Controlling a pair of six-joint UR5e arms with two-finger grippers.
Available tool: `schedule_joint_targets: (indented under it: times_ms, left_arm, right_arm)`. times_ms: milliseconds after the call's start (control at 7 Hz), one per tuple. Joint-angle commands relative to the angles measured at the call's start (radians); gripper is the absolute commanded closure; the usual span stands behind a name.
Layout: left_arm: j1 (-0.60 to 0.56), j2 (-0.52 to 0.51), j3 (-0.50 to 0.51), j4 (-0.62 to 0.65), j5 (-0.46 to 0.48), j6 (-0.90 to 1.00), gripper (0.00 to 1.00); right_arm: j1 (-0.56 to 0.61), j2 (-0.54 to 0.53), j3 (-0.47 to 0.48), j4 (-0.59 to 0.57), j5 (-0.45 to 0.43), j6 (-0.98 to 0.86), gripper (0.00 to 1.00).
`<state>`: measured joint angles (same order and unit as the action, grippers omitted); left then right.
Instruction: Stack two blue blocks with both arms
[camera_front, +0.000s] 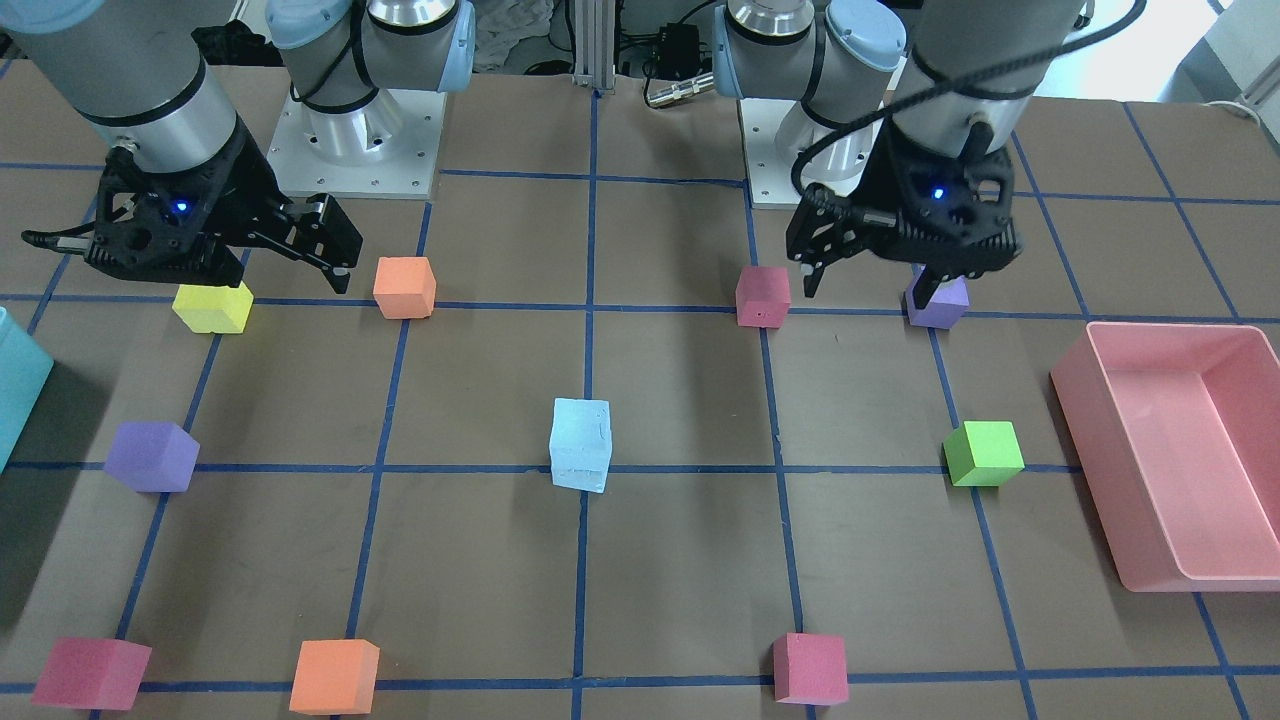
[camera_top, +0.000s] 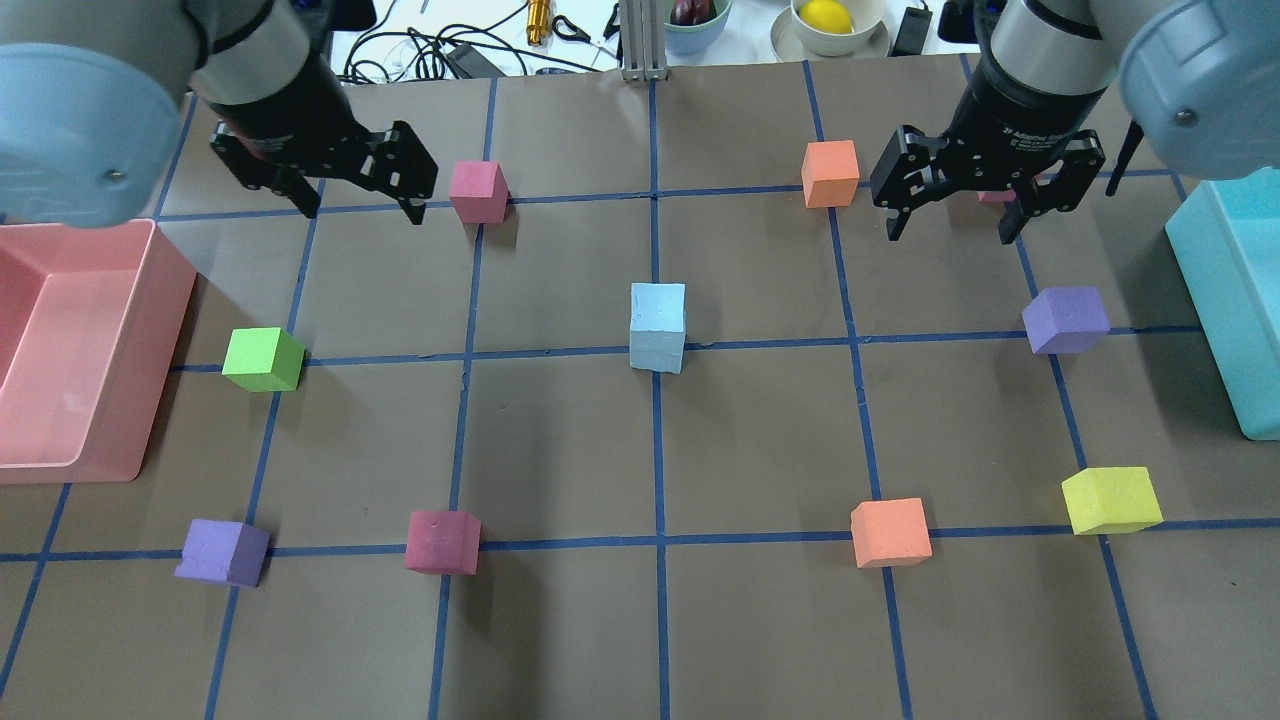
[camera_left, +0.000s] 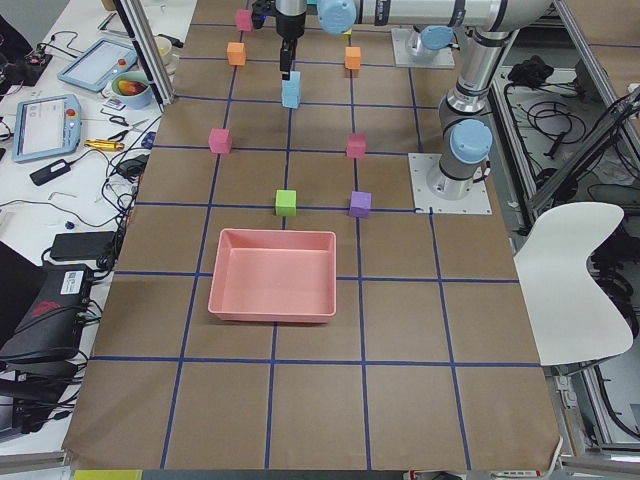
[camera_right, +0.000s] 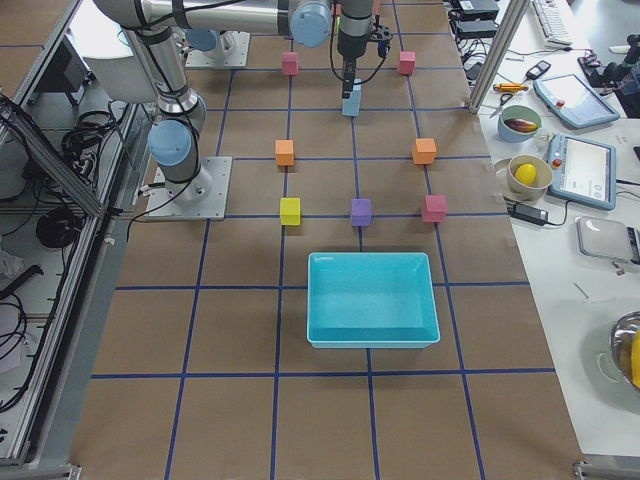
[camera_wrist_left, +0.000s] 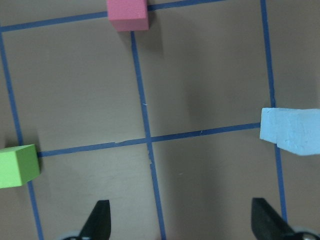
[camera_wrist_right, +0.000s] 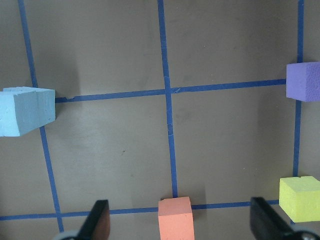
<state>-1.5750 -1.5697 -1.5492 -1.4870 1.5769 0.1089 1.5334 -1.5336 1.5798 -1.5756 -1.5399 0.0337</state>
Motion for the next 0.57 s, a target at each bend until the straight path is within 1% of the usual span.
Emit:
schedule_joint_targets:
  times_ms: [0,143,429]
  left_arm:
    - [0.007,0.062,-0.012,-0.010,0.000,0.003,0.00]
    - [0.010,0.039,0.010,-0.004,-0.008,0.000,0.00]
    - [0.019,0.025,0.017,0.036,-0.003,0.006,0.00]
  right_arm:
    - [-0.001,0.003,0.000,0.002,0.001,-0.002,0.00]
    - [-0.001,0.003,0.000,0.002,0.000,0.000,0.00]
    - [-0.001,0.007,0.002,0.002,0.000,-0.002,0.00]
